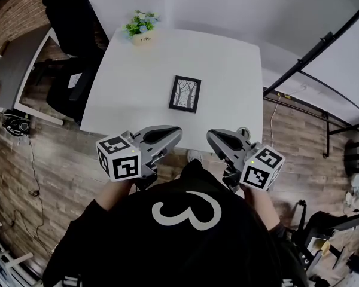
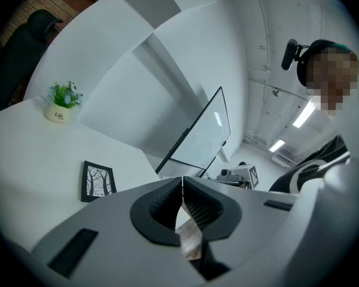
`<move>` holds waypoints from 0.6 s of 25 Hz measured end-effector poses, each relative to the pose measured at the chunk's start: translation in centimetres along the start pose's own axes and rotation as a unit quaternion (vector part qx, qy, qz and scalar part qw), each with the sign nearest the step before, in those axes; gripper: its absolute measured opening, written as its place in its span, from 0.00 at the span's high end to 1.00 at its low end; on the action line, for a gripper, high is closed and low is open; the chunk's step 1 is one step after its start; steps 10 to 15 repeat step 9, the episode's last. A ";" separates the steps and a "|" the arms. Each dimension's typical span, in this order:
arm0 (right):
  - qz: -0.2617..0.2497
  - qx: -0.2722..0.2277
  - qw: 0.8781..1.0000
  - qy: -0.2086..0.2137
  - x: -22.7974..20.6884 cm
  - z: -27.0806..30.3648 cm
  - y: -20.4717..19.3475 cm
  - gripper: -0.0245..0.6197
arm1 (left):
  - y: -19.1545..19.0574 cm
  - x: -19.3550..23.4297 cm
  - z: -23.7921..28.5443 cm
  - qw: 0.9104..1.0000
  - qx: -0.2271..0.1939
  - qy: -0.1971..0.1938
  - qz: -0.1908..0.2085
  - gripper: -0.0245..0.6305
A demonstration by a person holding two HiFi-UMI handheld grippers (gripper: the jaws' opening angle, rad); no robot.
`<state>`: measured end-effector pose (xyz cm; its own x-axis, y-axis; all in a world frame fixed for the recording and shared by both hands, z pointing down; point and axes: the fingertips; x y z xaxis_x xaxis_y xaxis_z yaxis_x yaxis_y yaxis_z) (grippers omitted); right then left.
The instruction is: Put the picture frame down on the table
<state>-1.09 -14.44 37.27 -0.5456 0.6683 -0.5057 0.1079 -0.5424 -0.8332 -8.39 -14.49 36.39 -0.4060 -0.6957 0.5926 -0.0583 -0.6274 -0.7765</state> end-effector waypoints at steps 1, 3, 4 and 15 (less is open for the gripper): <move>-0.001 0.001 1.000 0.001 0.1 0.1 0.0 0.93 | 0.0 0.1 -0.1 1.000 -0.001 0.001 0.000 0.93; -0.002 0.001 1.000 0.003 0.2 0.4 0.0 0.93 | 0.0 0.2 -0.4 1.000 -0.003 0.005 0.000 0.93; -0.002 0.001 1.000 0.003 0.3 0.4 0.0 0.93 | 0.0 0.2 -0.5 1.000 -0.004 0.006 0.000 0.93; -0.002 0.004 1.000 0.006 0.7 0.5 -0.2 0.93 | -0.4 0.2 -0.8 1.000 -0.003 0.014 0.001 0.93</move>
Point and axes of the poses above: the fingertips, and each gripper's own axes: z forward along the fingers, x to its left, y out of its top, and after that the axes turned 3 degrees about x, right-handed
